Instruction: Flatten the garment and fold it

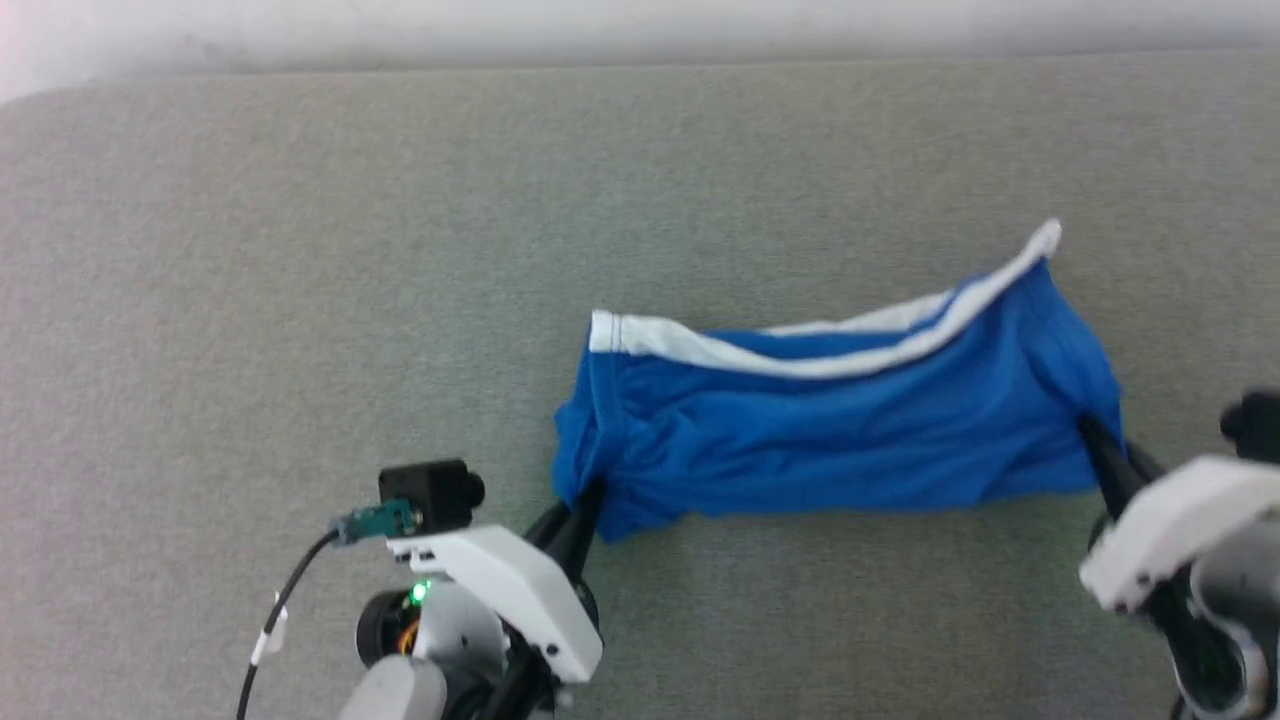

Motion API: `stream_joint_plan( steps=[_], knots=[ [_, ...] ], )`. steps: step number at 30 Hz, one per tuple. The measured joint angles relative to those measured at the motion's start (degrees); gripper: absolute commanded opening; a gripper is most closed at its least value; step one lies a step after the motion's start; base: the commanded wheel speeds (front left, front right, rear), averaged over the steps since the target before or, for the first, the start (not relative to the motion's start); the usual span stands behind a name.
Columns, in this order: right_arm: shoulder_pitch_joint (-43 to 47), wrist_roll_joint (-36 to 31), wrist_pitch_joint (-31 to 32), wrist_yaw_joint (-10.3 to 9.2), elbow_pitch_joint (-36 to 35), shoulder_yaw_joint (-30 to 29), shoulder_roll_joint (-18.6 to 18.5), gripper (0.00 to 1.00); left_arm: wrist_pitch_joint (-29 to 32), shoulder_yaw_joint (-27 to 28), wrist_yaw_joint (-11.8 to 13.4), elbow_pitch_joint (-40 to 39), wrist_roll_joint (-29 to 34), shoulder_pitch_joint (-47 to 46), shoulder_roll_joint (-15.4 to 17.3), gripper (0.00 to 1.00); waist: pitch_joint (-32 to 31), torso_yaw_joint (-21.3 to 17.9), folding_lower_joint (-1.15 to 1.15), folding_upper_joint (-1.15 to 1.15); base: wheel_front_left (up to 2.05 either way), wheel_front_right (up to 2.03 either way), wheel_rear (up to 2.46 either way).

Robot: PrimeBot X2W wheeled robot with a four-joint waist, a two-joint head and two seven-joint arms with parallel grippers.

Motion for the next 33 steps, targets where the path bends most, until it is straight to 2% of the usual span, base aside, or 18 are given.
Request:
stream_joint_plan(
  steps=[1, 6, 11, 12, 13, 14, 15, 16, 17, 22, 25, 30, 33],
  knots=[
    [4.0, 2.3, -1.0, -0.01, -1.0, -0.4, 0.0, 0.0, 0.8, -0.2, 0.0, -1.4, -0.6, 2.1, 0.3, 0.0, -0.7, -1.1, 0.0, 0.0, 0.0, 0.0, 0.0],
    [12.5, 8.3, -4.1, -0.01, -2.1, 0.2, 0.0, 0.0, 1.7, -0.3, 0.9, -3.6, -1.7, 7.1, 1.2, 0.0, -2.3, -3.6, 0.0, 0.0, 0.0, 0.0, 0.0],
    [15.6, 11.6, -7.6, -0.01, -0.8, 1.9, 0.0, 0.0, 1.4, -0.2, 1.6, -3.7, -2.1, 9.8, 1.6, 0.0, -3.8, -5.4, 0.0, 0.0, 0.0, 0.0, 0.0],
    [15.5, 11.5, -8.1, -0.01, -0.3, 2.3, 0.0, 0.0, 1.1, -0.2, 1.8, -3.5, -2.1, 9.8, 1.5, 0.04, -4.0, -5.6, 0.0, 0.0, 0.0, 0.0, 0.0],
    [15.4, 11.5, -8.6, -0.01, 0.3, 2.5, 0.0, 0.01, 0.9, -0.2, 1.9, -3.3, -2.1, 9.8, 1.4, 0.4, -4.3, -5.7, 0.0, 0.0, 0.0, 0.0, 0.0],
    [15.4, 11.2, -9.1, -0.01, 0.8, 2.8, 0.0, 0.01, 0.8, -0.2, 2.0, -2.9, -2.1, 9.8, 1.3, 0.4, -4.6, -5.8, 0.0, 0.0, 0.0, 0.0, 0.0],
    [15.3, 10.6, -9.4, -0.01, 1.3, 3.2, -0.1, 0.37, 0.5, -0.1, 2.0, -2.6, -2.1, 9.8, 1.0, 0.89, -4.8, -5.9, 0.0, 0.0, 0.0, 0.0, 0.0],
    [15.2, 10.4, -9.9, -0.02, 1.8, 3.4, 0.0, 0.71, 0.3, -0.2, 2.0, -2.2, -2.1, 9.7, 1.0, 0.98, -5.1, -5.9, 0.0, 0.0, 0.0, 0.0, 0.0],
    [15.0, 10.2, -10.3, -0.05, 2.2, 3.6, -0.1, 1.0, 0.3, -0.2, 2.0, -1.9, -2.1, 9.6, 0.9, 1.0, -5.2, -5.8, 0.0, 0.0, 0.0, 0.0, 0.0],
    [14.8, 9.5, -10.1, -0.07, 2.2, 5.0, -0.1, 1.0, -1.2, 0.2, 2.3, -1.0, -2.1, 9.5, 0.4, 1.0, -5.8, -5.1, 0.01, 0.0, 0.0, 0.0, 0.0],
    [15.5, 9.4, -9.3, -0.07, -0.2, 4.3, -0.1, 1.0, -3.4, 1.2, 2.5, -2.4, -2.0, 9.7, 0.4, 1.0, -6.1, -4.8, 0.01, 0.0, 0.0, 0.0, 0.0],
    [18.3, 7.2, -8.7, -0.07, -7.1, 0.3, -0.1, 1.0, -9.3, 4.1, 1.1, -8.4, -1.6, 11.7, 1.4, 1.0, -6.1, -4.7, 0.01, 0.0, 0.0, 0.0, 0.0],
    [18.8, 5.8, -8.3, -0.07, -9.8, -1.7, -0.1, 1.0, -15.1, 6.9, 0.9, -10.8, 0.5, 12.2, 2.4, 1.0, -5.8, -4.8, 0.01, 0.0, 0.0, 0.0, 0.0]
  ],
)
